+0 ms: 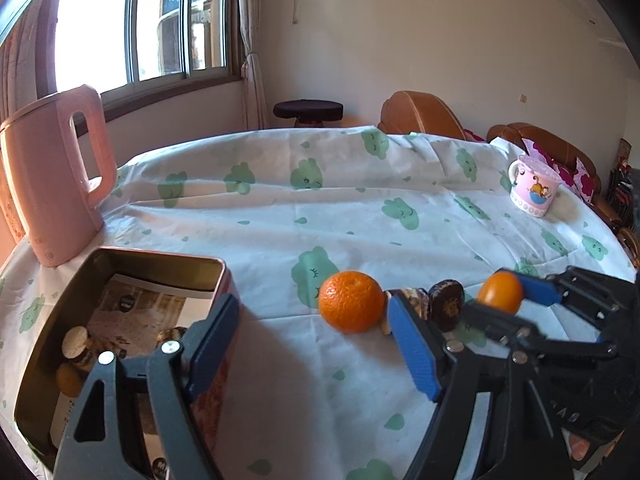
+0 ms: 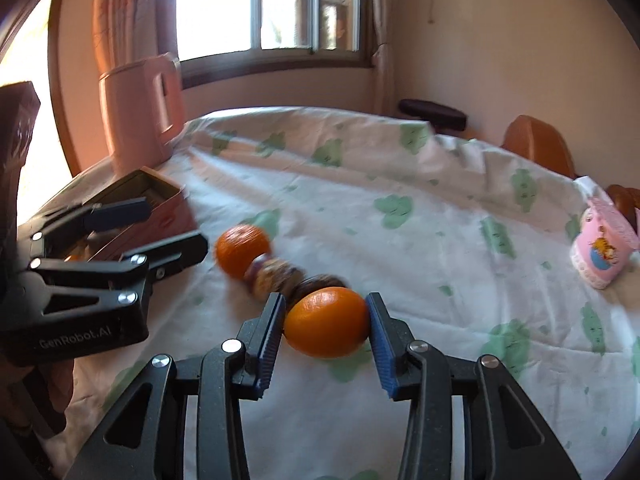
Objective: Organize fruits
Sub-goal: 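Close the right tool on an orange in the pile while the left tool approaches, then close the left tool on another orange beside the swirled fruits, then lift the orange with the left tool while the right tool lifts its orange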
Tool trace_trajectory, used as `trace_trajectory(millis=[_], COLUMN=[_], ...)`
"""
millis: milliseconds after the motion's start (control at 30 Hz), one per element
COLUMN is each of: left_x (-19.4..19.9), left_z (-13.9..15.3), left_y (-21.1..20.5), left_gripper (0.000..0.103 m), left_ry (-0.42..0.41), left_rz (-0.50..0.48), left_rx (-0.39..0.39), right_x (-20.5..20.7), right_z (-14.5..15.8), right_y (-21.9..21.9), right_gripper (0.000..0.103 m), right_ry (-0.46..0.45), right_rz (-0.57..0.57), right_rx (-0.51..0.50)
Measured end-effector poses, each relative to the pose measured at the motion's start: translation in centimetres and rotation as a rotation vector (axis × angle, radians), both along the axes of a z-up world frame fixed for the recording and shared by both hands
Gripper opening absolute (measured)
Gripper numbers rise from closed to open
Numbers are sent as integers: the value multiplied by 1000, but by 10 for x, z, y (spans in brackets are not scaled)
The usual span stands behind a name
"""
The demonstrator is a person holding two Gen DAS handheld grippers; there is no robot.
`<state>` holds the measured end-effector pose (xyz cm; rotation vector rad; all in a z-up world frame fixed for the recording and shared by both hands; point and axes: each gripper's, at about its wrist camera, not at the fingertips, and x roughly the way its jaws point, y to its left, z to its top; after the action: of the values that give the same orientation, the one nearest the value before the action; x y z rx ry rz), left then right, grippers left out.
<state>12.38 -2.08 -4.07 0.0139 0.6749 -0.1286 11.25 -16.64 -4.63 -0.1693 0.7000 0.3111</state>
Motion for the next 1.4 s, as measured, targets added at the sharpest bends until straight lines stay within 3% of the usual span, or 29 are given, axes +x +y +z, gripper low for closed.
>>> trace_trajectory(millis=[133, 600, 733, 833, 1200, 1400], left_x=[17, 50, 52, 50, 40, 33], left_z=[-3, -24, -32, -33, -33, -27], left_y=[-4, -17, -9, -7, 2, 0], left_gripper=[63, 63, 62, 49, 48, 48], left_ry=[42, 180, 211, 200, 168, 119], left_rz=[9, -27, -38, -50, -41, -36], left_rx=[-24, -152, -250, -266, -291, -263], right_x=[9, 8, 11, 10, 0, -3], right_z=[1, 0, -3, -2, 5, 8], right_y=[-11, -17, -17, -19, -22, -21], right_gripper=[43, 43, 43, 43, 43, 43], right_ry=[-24, -28, -6, -8, -61, -86], right_rz=[-56, -70, -67, -68, -49, -42], right_rx=[7, 32, 29, 39, 79, 83])
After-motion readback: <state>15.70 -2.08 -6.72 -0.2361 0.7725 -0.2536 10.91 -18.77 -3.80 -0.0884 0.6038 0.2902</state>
